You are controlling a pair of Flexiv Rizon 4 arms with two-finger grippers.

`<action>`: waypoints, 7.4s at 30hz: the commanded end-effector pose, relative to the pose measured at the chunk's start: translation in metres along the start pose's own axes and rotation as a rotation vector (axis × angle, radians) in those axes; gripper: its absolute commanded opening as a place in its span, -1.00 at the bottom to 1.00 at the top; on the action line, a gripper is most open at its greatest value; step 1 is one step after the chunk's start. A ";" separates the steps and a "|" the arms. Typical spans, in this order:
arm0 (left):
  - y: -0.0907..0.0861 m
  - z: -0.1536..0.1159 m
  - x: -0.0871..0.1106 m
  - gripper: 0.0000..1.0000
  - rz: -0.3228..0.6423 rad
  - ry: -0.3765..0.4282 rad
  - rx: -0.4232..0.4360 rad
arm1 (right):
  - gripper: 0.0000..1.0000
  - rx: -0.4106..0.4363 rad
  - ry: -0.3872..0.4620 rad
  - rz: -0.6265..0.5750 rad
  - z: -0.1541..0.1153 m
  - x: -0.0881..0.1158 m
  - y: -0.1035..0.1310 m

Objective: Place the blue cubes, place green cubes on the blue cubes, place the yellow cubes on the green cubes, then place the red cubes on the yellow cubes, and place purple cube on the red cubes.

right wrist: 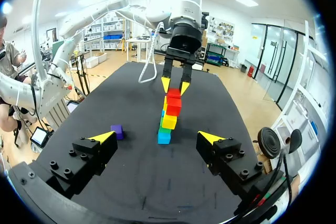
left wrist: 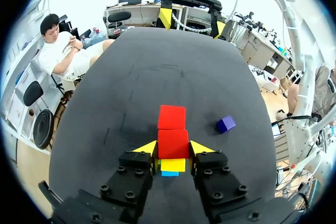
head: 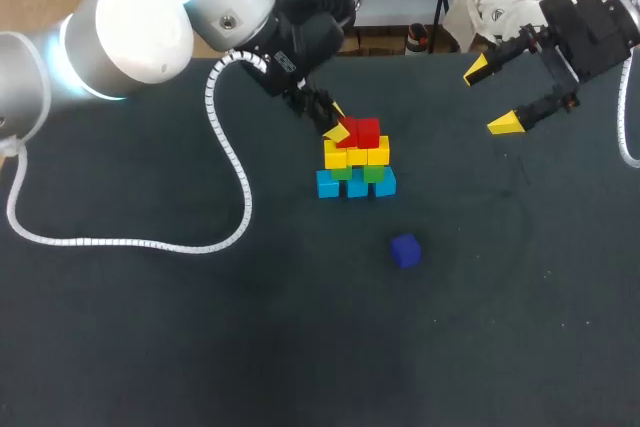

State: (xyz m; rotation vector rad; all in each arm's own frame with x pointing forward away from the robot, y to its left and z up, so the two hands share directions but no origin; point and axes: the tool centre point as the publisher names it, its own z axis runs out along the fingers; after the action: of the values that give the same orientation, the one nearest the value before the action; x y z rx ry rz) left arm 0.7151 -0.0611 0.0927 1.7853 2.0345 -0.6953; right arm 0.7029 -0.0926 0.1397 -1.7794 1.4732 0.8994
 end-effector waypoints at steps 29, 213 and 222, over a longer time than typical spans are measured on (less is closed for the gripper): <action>0.001 0.002 -0.001 -0.85 -0.005 0.010 0.004 | 1.00 0.000 -0.001 -0.001 0.000 0.000 0.000; -0.008 -0.047 0.023 1.00 -0.058 -0.250 -0.065 | 1.00 -0.254 0.031 0.044 0.155 0.036 0.140; -0.008 -0.047 0.023 1.00 -0.058 -0.250 -0.065 | 1.00 -0.246 0.036 0.049 0.158 0.042 0.132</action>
State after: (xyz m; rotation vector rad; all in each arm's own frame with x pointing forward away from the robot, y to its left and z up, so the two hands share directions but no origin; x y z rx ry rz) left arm 0.7073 -0.0177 0.1197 1.5246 1.9295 -0.8153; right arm 0.5621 -0.0053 0.0116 -1.9521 1.4874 1.1205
